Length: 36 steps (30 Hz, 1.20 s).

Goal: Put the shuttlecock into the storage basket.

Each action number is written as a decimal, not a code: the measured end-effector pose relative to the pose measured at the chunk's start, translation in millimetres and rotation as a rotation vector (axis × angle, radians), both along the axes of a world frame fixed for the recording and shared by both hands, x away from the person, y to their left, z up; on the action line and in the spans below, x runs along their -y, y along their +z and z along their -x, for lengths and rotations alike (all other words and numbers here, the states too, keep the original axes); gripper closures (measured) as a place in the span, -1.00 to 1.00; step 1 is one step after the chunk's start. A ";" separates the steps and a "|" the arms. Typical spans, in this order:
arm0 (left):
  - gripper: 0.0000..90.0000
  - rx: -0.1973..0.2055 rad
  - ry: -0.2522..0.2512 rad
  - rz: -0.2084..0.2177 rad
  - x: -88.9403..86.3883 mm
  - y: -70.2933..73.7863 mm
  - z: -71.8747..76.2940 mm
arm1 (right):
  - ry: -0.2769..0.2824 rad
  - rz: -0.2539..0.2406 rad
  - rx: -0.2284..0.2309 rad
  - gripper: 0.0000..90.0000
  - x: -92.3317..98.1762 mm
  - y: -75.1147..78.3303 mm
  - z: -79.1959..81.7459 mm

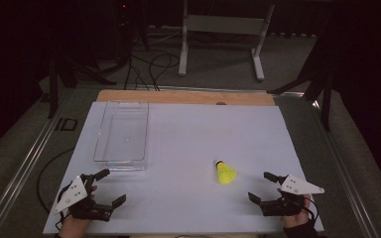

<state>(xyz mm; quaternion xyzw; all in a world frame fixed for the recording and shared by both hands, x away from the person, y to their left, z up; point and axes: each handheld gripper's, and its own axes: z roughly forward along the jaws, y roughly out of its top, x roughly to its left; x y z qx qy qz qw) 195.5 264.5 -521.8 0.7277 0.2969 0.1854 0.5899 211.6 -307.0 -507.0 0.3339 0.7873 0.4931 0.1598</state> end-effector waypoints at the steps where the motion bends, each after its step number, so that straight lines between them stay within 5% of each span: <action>1: -1.00 0.000 0.000 0.000 0.0 0.0 0.0 | 0.000 0.000 0.000 -0.82 0.0 0.0 0.0; 17: -1.00 -0.002 0.001 -0.005 1.0 0.3 -0.1 | -0.047 0.102 0.001 -0.82 2.2 45.1 2.4; 28: -1.00 -0.001 -0.003 -0.006 1.2 0.7 0.2 | -0.030 0.150 -0.005 -0.81 -9.2 81.1 -2.5; 36: -1.00 0.001 -0.004 -0.005 1.3 1.0 0.6 | -0.014 0.210 -0.023 -0.81 -21.9 92.7 -8.7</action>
